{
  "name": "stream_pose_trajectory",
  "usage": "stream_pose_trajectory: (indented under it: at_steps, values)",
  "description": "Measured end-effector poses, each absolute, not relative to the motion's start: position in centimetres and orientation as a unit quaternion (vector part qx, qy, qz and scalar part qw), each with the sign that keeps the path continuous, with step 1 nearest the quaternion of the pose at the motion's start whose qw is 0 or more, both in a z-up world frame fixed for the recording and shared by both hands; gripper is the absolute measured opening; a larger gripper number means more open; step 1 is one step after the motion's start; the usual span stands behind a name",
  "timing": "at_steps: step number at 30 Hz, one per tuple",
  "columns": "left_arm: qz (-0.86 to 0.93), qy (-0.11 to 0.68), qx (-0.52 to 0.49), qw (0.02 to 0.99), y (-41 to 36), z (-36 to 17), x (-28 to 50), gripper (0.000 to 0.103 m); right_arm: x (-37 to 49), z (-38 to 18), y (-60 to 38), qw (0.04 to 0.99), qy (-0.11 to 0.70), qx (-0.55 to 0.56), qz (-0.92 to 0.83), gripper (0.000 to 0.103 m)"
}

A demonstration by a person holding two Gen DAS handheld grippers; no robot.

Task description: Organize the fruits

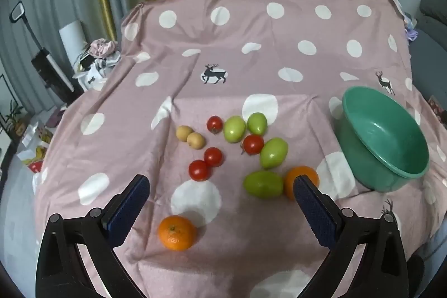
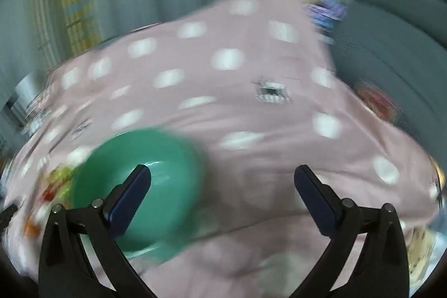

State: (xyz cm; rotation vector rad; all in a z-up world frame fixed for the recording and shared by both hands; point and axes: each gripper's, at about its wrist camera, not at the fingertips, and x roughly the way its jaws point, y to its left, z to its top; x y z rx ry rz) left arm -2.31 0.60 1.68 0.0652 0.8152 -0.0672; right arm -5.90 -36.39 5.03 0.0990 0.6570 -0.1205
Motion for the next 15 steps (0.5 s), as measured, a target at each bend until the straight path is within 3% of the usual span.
stream_pose_trajectory:
  at_steps: [7,15]
  values:
    - [-0.017,0.395,0.037,0.918,1.5,2.5,-3.2,0.102,-7.0,5.1,-24.3,0.929,0.347,-0.009,0.131,0.103]
    - [-0.026,0.393,0.034,0.919,2.5,2.4,-4.2,0.102,-5.6,2.1,-17.0,0.91,0.375,-0.02,0.173,0.103]
